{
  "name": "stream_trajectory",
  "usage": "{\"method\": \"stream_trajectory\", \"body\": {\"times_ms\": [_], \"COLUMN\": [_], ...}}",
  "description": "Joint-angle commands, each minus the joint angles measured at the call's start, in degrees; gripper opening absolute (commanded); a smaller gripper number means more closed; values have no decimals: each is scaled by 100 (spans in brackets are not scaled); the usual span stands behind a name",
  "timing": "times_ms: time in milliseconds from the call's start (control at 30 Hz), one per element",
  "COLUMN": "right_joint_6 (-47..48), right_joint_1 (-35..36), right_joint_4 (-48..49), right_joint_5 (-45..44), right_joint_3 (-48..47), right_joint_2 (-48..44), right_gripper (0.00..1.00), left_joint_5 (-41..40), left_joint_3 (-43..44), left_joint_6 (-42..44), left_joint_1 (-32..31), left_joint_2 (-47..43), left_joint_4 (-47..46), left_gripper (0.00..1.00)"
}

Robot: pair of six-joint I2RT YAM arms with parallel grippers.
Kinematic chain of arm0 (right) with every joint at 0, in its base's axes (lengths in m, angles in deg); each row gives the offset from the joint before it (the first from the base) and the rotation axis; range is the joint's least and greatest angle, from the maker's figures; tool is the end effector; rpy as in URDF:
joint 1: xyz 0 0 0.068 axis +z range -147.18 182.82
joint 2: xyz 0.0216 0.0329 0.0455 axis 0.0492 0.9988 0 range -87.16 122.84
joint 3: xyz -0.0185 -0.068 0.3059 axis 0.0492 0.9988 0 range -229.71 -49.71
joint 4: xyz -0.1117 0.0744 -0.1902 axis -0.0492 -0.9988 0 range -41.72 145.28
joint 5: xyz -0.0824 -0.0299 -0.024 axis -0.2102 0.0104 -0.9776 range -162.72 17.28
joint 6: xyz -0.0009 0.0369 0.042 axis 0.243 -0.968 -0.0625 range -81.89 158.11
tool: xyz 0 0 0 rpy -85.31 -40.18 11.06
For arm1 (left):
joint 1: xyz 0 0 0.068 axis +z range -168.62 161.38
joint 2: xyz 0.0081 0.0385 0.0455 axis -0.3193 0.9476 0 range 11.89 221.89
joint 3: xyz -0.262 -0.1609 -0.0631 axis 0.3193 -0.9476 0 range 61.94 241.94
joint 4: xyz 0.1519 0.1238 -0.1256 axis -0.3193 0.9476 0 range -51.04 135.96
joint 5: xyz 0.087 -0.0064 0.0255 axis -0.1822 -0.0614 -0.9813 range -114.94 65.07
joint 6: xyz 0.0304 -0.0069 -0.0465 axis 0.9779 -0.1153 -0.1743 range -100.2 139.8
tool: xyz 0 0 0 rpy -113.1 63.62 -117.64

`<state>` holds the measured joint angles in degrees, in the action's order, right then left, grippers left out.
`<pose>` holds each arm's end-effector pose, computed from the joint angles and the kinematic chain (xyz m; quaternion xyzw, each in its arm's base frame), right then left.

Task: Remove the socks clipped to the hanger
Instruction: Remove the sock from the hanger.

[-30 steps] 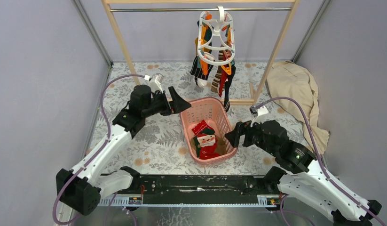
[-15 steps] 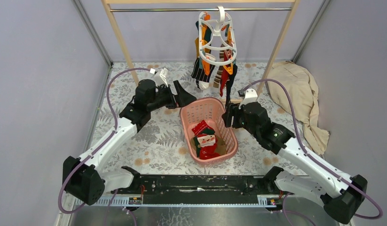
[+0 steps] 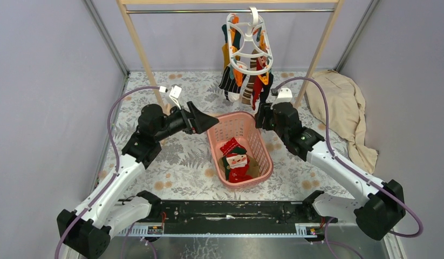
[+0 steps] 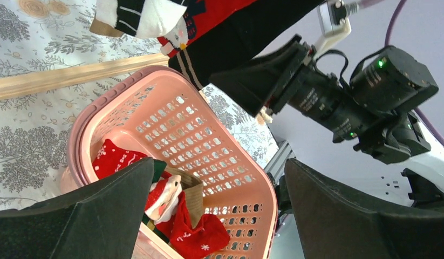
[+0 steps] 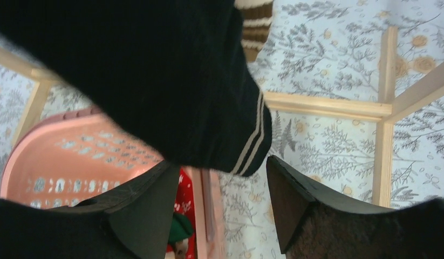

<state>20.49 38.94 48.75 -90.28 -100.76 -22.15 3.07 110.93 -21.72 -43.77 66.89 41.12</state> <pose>0.1819 0.1182 0.3590 -0.0447 0.8154 0.1428 0.5593 0.1467 -0.0888 0.3862 0.0525 0.7483 -0.5020 0.4305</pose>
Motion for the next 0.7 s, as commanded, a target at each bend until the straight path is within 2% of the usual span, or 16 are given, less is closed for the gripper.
{"method": "stream_trajectory", "body": {"times_ms": [0, 167, 467, 533, 667], "right_joint_6": [107, 62, 128, 157, 210], "right_joint_1": [-285, -750, -1148, -1154, -1158], "right_joint_4": [756, 1105, 1291, 1221, 996], "right_joint_5": [-226, 376, 1050, 1034, 975], "right_joint_3": [-292, -339, -314, -309, -287], "right_joint_2": [183, 466, 497, 414, 153], "right_gripper": [67, 64, 28, 15, 5], "left_joint_5": [124, 126, 178, 179, 179], "left_joint_3": [-248, -305, -259, -254, -235], "left_joint_6": [-110, -127, -137, -137, -129], "left_joint_1": [-42, -41, -51, -52, -51], "left_joint_2": [-267, -376, -350, -354, -388], "left_joint_4": [-252, -234, -233, -233, -126], "left_gripper": [99, 99, 99, 99, 99]}}
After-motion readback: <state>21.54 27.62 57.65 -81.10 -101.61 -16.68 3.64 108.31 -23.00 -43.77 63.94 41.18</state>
